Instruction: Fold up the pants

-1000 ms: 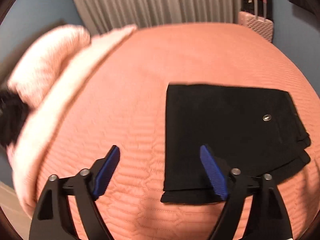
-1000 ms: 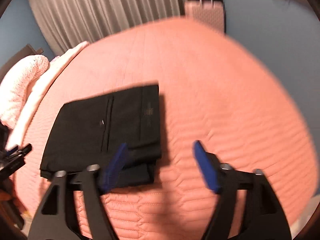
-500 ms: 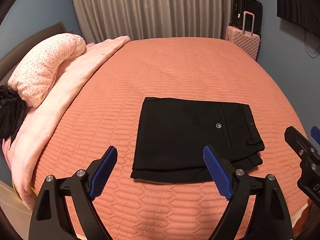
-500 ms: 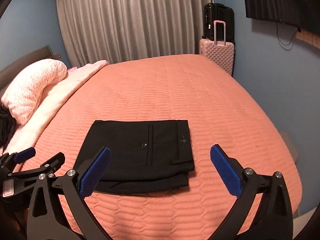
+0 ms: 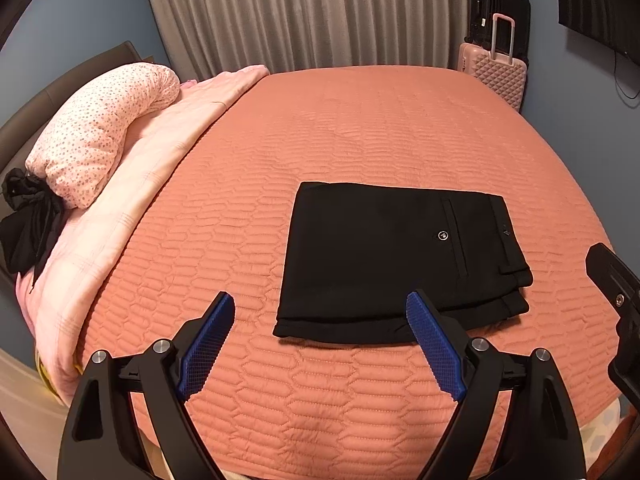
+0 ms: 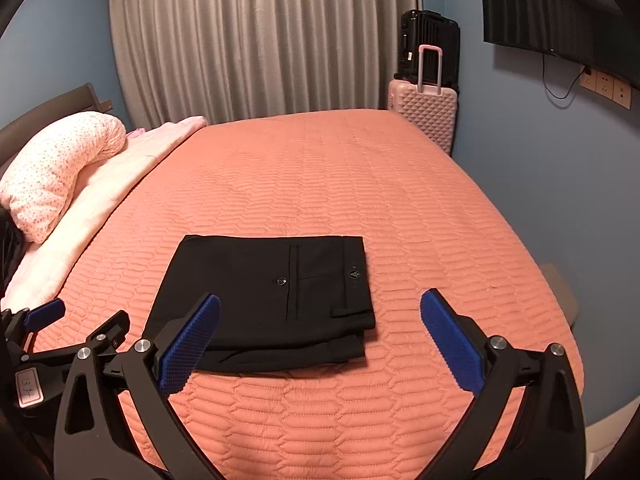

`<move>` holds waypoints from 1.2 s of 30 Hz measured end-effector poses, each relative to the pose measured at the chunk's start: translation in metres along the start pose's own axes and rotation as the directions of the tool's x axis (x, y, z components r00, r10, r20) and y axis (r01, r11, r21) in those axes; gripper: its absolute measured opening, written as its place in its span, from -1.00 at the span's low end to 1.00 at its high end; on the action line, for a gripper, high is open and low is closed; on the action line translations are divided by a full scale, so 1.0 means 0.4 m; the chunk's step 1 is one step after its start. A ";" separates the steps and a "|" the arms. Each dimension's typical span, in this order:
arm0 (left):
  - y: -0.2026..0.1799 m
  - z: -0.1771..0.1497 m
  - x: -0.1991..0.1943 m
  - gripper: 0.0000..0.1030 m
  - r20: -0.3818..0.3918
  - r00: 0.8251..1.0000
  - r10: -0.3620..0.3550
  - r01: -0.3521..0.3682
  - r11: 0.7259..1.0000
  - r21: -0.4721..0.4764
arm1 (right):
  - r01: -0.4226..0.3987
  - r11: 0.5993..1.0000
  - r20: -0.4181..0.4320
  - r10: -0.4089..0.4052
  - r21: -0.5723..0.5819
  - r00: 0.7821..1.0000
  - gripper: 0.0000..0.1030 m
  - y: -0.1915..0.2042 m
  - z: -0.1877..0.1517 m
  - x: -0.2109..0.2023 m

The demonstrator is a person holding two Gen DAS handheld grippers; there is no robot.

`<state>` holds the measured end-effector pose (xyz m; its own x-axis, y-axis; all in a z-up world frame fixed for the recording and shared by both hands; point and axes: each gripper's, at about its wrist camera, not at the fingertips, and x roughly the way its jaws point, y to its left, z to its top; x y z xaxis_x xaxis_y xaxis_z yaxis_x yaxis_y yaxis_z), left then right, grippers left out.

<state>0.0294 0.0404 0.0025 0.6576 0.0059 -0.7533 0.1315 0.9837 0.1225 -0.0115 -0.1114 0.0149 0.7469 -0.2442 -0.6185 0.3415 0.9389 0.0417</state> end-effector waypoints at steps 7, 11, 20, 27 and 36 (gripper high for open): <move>0.007 -0.007 0.008 0.67 -0.009 1.000 -0.022 0.022 1.000 0.010 | -0.028 1.000 -0.031 0.028 0.006 0.999 0.91 0.005 -0.004 0.018; 0.013 -0.008 0.006 0.67 -0.005 1.000 -0.026 0.026 1.000 0.011 | -0.034 0.999 -0.032 0.034 -0.001 0.999 0.91 0.019 -0.005 0.018; 0.041 -0.007 0.008 0.67 -0.021 0.999 -0.046 0.045 0.999 -0.026 | -0.045 0.999 -0.027 0.044 -0.015 0.999 0.91 0.033 -0.002 0.011; 0.046 -0.010 0.006 0.67 -0.020 0.999 -0.048 0.047 0.999 -0.018 | -0.047 0.999 -0.030 0.046 -0.012 0.998 0.91 0.036 -0.009 0.014; 0.030 -0.009 -0.019 0.67 0.014 1.000 -0.023 0.023 1.000 0.005 | -0.051 0.999 -0.027 0.050 -0.008 0.998 0.91 0.032 -0.008 0.012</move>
<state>0.0232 0.0529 0.0072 0.6647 -0.0196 -0.7469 0.1503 0.9827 0.1080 -0.0055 -0.0996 0.0101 0.7474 -0.1898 -0.6367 0.2988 0.9519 0.0671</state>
